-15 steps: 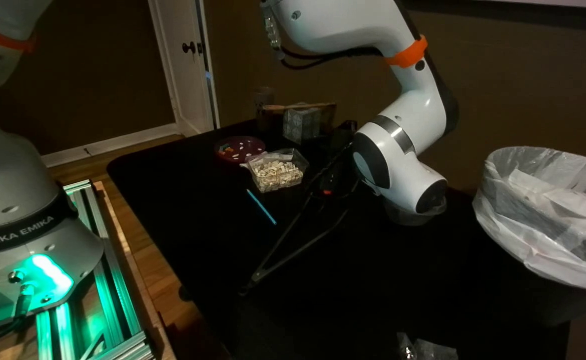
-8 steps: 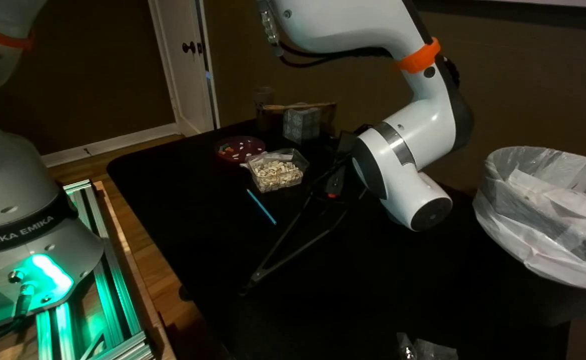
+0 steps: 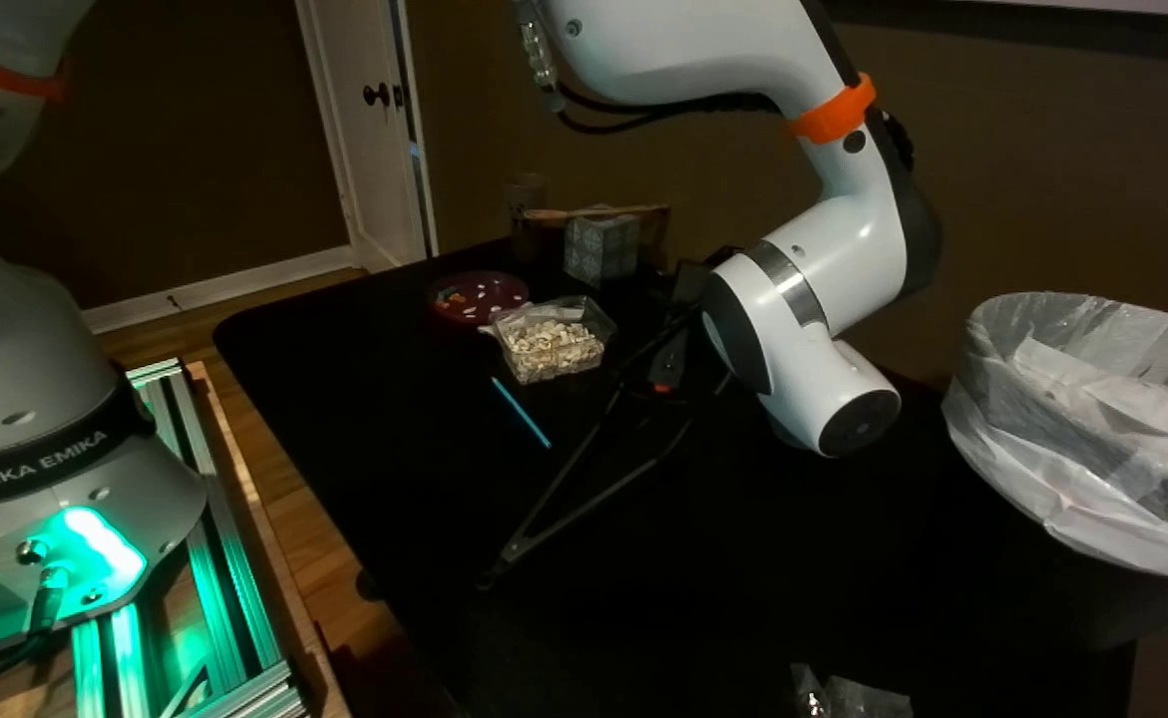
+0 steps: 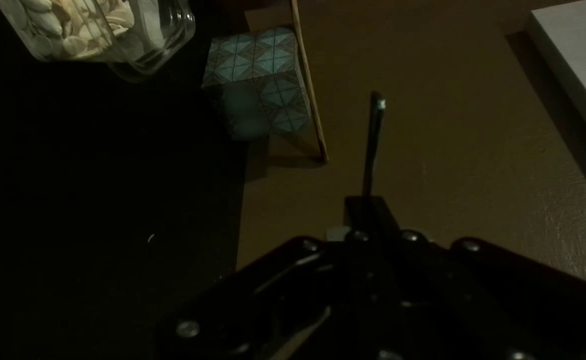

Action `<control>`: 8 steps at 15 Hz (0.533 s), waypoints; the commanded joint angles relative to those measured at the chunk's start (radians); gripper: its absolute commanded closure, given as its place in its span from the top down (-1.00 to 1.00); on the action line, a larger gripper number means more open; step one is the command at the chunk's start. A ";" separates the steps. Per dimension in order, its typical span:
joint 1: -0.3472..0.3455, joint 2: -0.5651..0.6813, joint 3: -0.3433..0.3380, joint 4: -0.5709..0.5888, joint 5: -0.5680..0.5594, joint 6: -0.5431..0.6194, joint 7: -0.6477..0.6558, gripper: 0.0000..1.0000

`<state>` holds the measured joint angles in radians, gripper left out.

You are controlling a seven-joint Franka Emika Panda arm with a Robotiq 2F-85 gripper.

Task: Use the tea spoon to move the contents of the square bowl into the empty bowl on the right

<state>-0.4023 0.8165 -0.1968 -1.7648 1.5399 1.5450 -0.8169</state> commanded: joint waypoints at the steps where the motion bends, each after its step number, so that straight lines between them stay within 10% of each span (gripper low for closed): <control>1: 0.004 0.013 -0.012 0.011 0.031 0.009 0.005 -0.98; 8: -0.014 0.019 -0.039 0.012 0.105 0.051 0.002 -0.98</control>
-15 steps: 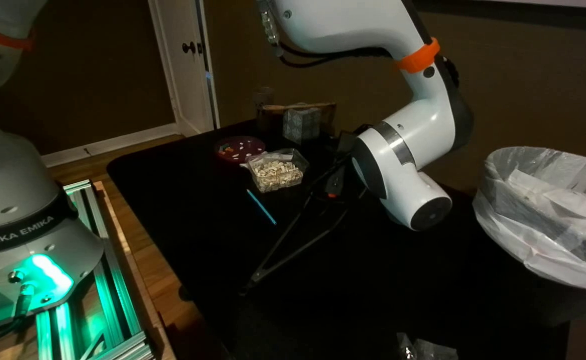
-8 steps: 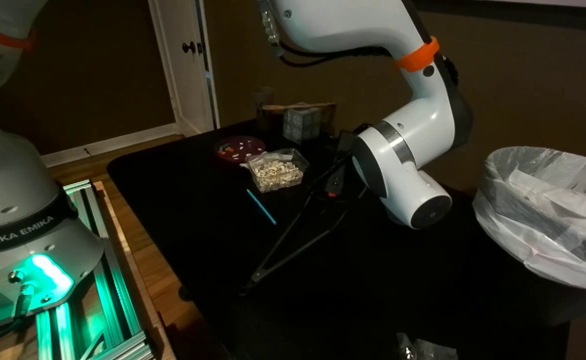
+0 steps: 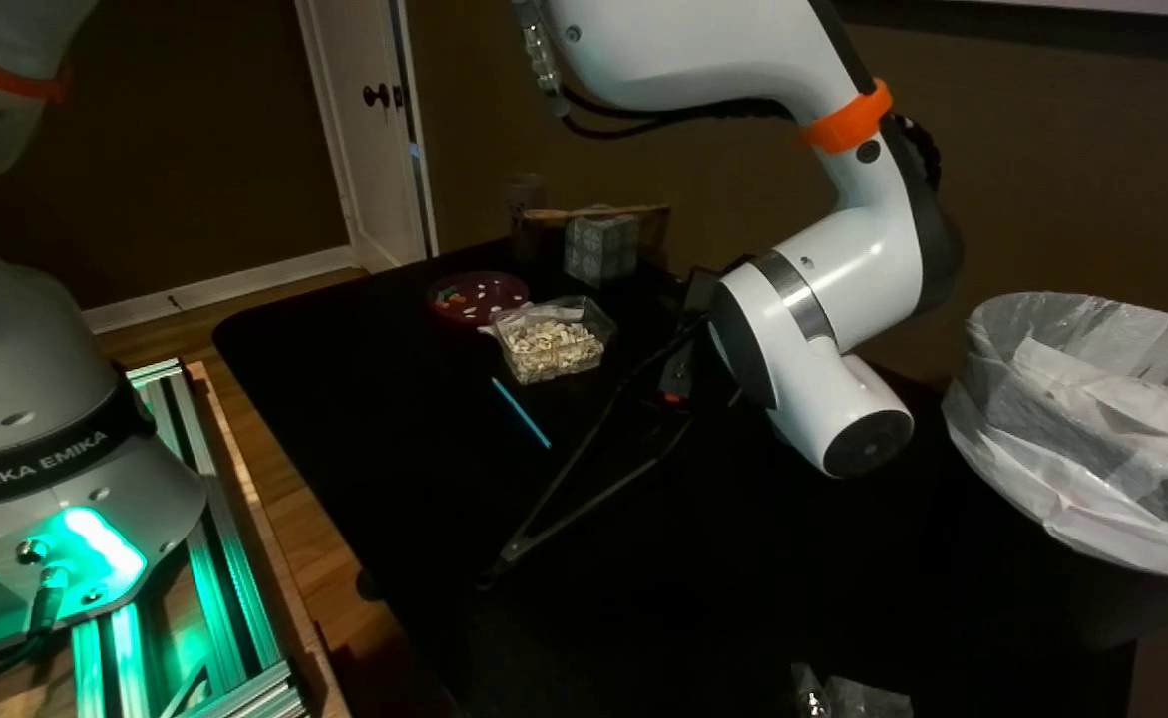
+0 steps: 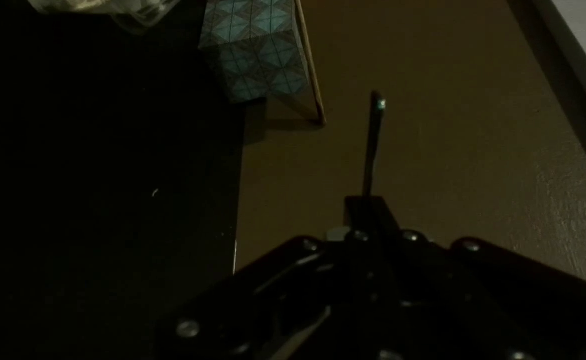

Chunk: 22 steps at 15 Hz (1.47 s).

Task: Use the tea spoon to move the contents of the square bowl into the empty bowl on the right

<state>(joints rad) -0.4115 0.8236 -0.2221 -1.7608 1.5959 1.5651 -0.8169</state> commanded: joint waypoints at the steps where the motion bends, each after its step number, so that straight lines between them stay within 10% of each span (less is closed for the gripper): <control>1: -0.007 0.013 -0.017 0.008 0.063 0.045 0.005 -0.98; 22: 0.027 0.064 -0.030 0.127 0.150 0.357 0.319 -0.98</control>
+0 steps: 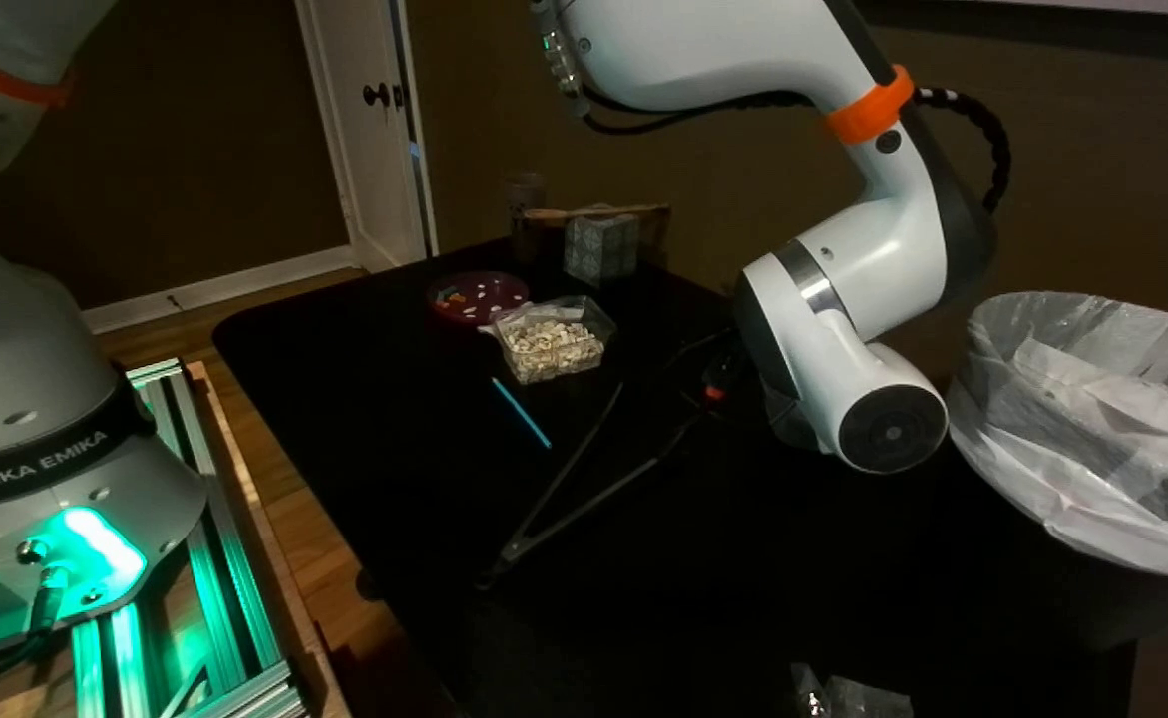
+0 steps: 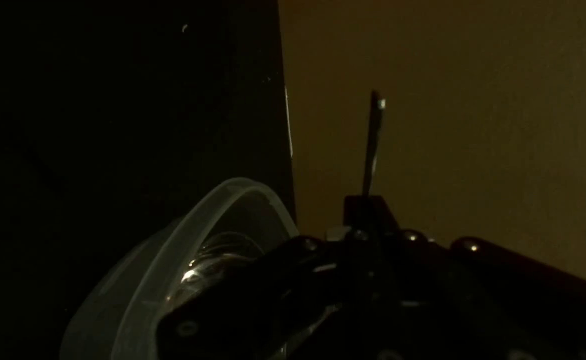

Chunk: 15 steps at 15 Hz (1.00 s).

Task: Use the tea spoon to move the contents of the square bowl into the empty bowl on the right

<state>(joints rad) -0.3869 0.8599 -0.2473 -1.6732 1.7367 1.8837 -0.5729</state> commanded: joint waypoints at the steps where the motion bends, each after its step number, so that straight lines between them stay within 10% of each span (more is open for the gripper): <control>1: 0.002 0.030 -0.005 0.044 0.008 0.051 0.096 -0.98; 15: -0.014 0.015 -0.007 0.047 -0.281 -0.055 0.593 -0.98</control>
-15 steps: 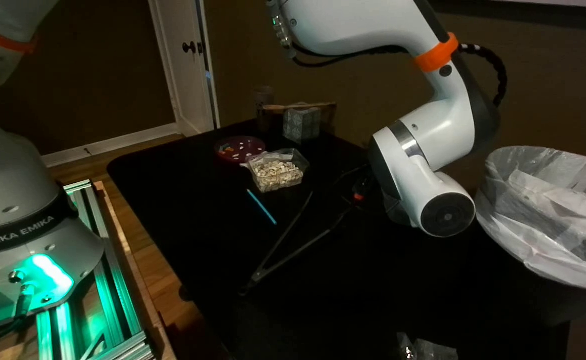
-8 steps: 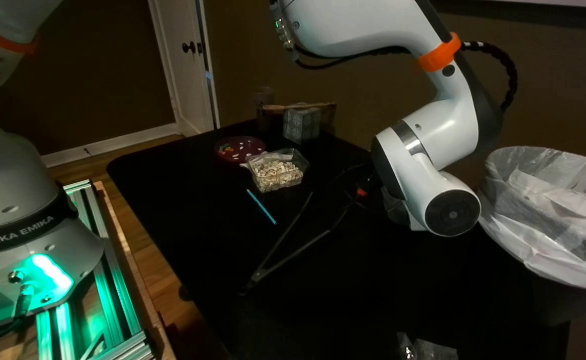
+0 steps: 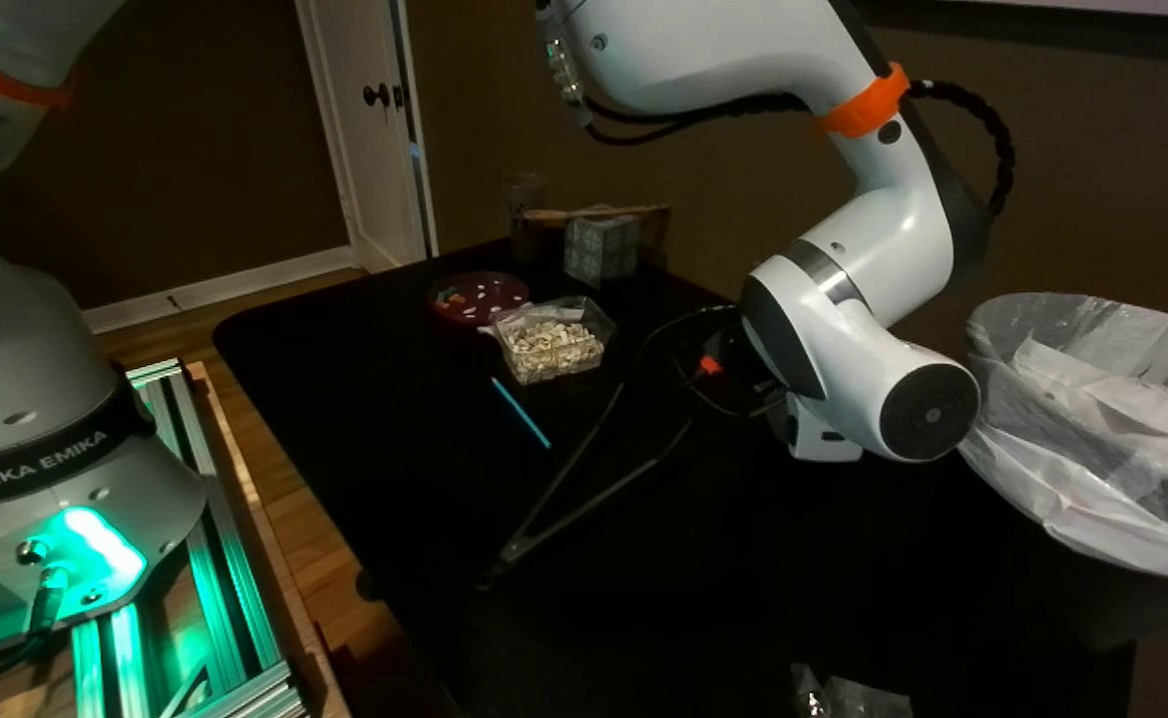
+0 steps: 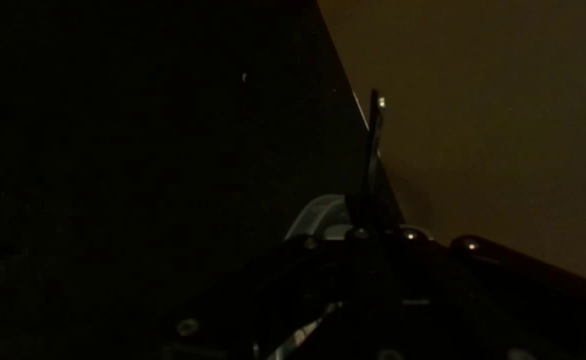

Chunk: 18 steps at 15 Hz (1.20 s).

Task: Use the tea spoon to move the contents of the square bowl into the empty bowl on the right

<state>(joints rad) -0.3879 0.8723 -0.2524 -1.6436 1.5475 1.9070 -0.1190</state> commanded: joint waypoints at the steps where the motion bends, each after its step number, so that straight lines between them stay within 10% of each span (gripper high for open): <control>1: -0.020 0.003 0.003 0.024 -0.103 -0.103 0.173 -0.98; 18: -0.006 0.017 -0.002 0.056 -0.130 -0.076 0.150 -0.98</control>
<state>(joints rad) -0.4003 0.8731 -0.2537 -1.5984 1.4547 1.8093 0.0573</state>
